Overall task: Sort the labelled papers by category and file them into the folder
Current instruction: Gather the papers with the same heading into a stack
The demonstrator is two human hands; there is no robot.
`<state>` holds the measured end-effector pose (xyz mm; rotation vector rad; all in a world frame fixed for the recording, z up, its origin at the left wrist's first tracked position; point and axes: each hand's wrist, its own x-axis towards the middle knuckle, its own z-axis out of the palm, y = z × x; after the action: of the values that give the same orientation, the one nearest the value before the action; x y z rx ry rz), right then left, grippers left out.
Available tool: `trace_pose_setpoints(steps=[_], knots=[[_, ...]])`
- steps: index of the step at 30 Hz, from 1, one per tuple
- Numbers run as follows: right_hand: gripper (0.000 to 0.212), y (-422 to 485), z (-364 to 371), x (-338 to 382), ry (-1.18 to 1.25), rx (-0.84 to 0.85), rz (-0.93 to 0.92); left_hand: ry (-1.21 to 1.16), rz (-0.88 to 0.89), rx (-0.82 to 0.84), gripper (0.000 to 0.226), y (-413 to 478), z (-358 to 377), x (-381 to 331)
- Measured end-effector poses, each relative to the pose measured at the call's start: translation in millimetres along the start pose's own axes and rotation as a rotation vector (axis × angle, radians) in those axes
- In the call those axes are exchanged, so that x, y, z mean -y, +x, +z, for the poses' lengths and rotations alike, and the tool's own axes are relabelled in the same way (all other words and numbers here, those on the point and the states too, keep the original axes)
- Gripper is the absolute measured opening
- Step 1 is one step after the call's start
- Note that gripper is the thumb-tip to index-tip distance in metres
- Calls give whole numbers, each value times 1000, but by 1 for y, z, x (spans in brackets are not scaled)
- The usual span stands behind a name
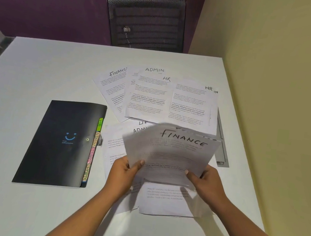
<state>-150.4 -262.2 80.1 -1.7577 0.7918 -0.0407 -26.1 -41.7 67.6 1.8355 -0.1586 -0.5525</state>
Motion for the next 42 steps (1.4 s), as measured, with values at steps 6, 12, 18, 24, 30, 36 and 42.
trace_pose_setpoints(steps=[6, 12, 18, 24, 30, 36, 42], knots=[[42, 16, 3, -37, -321, -138, 250, -160, -65, -102, 11, 2, -15, -2], [104, 3, 14, -76, -972, 14, 330, -165, -140, -119, 15, 5, -39, 16], [102, -30, 19, -97, -939, -98, 420, -176, -168, -124, 15, 2, -49, 25], [90, -22, 8, -80, -772, -110, 311, -174, -217, -35, 18, -1, -42, 19], [56, -7, 13, -33, 159, 49, 278, -199, -284, 121, 17, -2, -30, 10], [17, -8, 7, -33, 297, 4, 278, -269, -303, 329, 24, 0, -22, 14], [13, -12, -16, -50, 247, -147, 319, 1112, 19, 157, 73, 9, -35, 68]])
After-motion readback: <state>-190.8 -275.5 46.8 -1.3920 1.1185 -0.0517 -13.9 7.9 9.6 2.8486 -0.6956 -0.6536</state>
